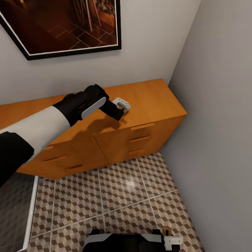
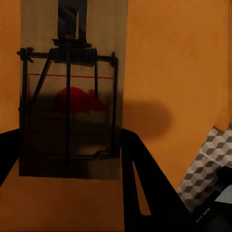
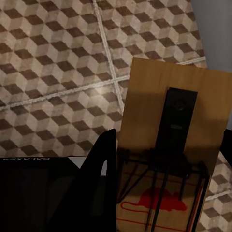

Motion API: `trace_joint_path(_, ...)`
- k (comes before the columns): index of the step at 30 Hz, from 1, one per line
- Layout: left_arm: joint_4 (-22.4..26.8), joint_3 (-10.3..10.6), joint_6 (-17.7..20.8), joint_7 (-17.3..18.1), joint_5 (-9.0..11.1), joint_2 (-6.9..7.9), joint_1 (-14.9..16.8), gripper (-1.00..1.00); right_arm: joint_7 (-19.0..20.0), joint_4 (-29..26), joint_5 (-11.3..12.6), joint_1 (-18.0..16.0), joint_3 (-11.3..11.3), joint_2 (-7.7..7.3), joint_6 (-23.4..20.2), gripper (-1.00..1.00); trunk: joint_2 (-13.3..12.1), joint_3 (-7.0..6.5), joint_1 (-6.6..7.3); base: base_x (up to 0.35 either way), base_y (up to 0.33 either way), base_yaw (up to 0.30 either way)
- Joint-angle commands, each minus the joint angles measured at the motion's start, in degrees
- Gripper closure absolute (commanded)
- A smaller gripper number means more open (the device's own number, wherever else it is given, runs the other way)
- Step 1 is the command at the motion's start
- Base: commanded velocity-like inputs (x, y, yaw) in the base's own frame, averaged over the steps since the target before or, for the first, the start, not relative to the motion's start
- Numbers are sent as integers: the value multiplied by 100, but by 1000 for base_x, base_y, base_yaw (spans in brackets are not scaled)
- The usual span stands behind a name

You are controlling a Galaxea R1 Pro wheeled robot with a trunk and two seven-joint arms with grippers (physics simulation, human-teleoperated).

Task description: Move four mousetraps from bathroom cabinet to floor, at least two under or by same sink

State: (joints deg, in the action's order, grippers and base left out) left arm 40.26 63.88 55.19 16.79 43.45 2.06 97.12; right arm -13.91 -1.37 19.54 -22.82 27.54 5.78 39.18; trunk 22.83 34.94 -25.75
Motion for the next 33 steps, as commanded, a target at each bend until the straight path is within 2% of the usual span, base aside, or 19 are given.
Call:
trace_joint_path(1, 18, 21, -2, 53, -65, 9, 8, 100, -24, 5, 32, -4, 50, 3, 13, 100, 9, 8, -3, 0, 0, 0)
trace_joint_path(8, 63, 19, 9, 53, -65, 64, 8, 100, -24, 5, 32, -4, 50, 3, 12, 100, 9, 8, -3, -103, 0, 0)
trace_joint_path(33, 61, 40, 9, 53, -65, 66, 8, 100, -24, 5, 32, -4, 50, -5, 11, 100, 9, 8, -3, -329, 0, 0)
